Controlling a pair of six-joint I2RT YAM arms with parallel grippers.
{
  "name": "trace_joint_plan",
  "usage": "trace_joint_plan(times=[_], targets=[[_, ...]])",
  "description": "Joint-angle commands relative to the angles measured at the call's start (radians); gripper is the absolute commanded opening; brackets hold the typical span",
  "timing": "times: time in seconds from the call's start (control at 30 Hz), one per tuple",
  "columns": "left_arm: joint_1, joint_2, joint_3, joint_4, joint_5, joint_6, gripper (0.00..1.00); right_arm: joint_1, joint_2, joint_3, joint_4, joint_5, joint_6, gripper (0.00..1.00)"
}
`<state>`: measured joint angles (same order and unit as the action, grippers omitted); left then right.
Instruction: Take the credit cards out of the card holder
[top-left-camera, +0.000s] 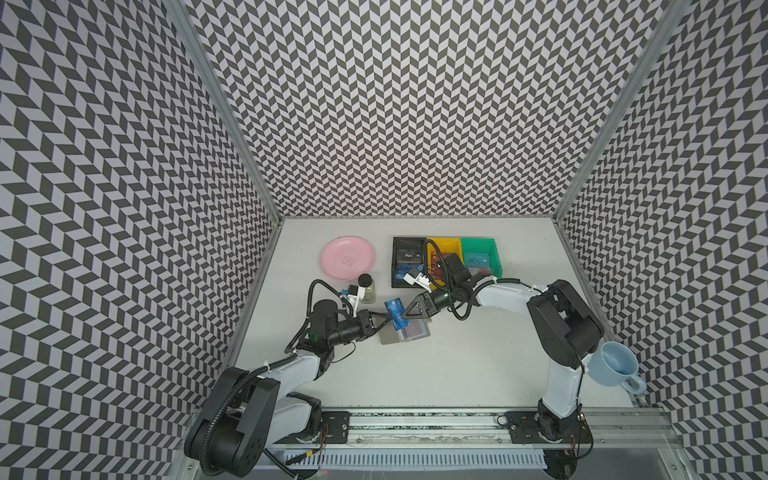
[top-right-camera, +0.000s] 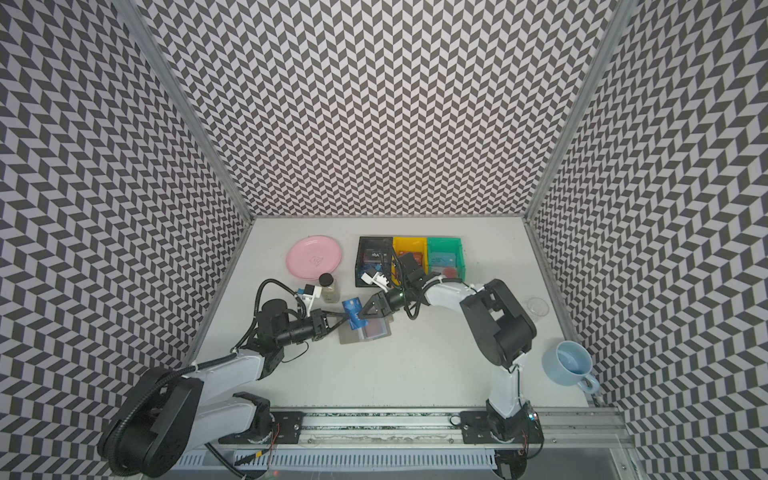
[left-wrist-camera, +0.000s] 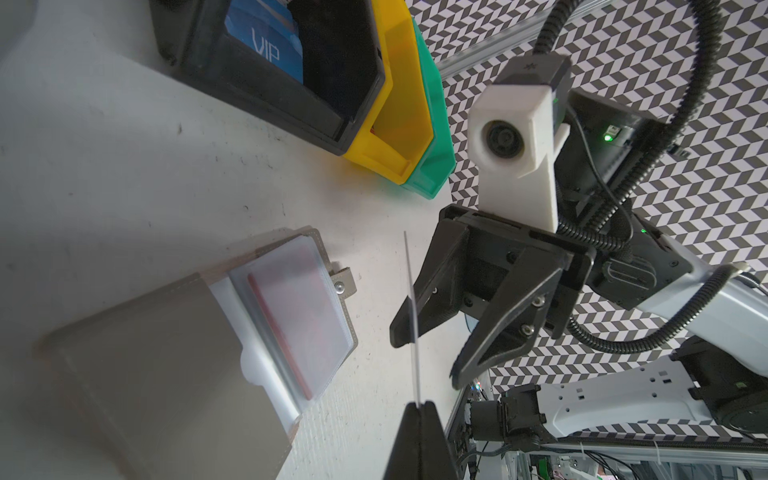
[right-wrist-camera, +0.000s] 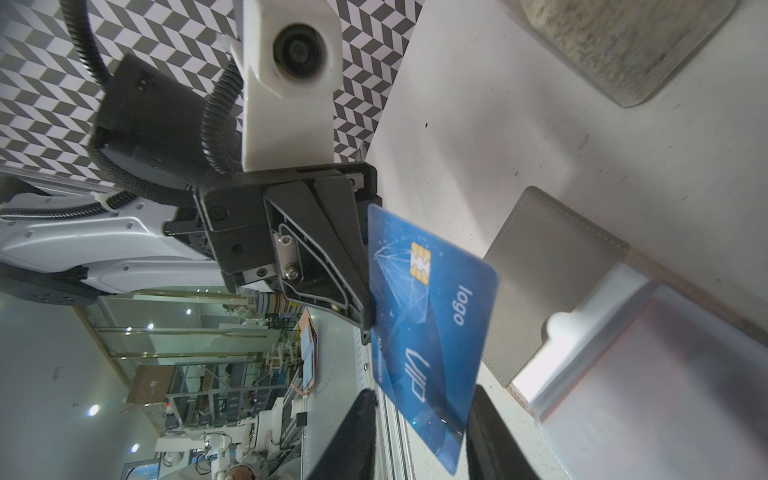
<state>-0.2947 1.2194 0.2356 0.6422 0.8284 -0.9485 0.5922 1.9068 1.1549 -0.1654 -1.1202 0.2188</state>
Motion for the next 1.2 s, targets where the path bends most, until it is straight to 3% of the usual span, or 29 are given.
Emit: trace_joint_plan(times=[0.0,0.33,0.43,0.5,0.63,0.83,1.07,1.17], targets=[[-0.009,0.015,-0.007,0.068,0.012,-0.021,0.00,-0.005,0.021,0.012,0.079,-0.050,0.019,0.34],[-0.020,0.031,-0.006,0.011,-0.018,0.020,0.00,-0.009,0.015,0.028,0.095,-0.071,0.044,0.12],[-0.024,0.030,-0.006,-0.013,-0.028,0.034,0.00,-0.012,0.013,0.034,0.083,-0.079,0.042,0.00],[-0.024,0.028,-0.002,-0.031,-0.033,0.042,0.01,-0.014,0.016,0.047,0.044,-0.076,0.018,0.00],[-0.023,0.019,0.007,-0.064,-0.041,0.057,0.14,-0.020,0.017,0.074,-0.061,-0.033,-0.049,0.00],[-0.022,-0.018,0.021,-0.139,-0.071,0.092,0.29,-0.023,0.021,0.218,-0.353,0.199,-0.222,0.00],[-0.023,0.021,0.037,-0.156,-0.083,0.112,0.30,-0.019,0.108,0.591,-0.685,0.634,-0.423,0.00],[-0.023,0.054,0.046,-0.153,-0.084,0.117,0.30,-0.008,0.134,0.704,-0.718,0.830,-0.546,0.00]])
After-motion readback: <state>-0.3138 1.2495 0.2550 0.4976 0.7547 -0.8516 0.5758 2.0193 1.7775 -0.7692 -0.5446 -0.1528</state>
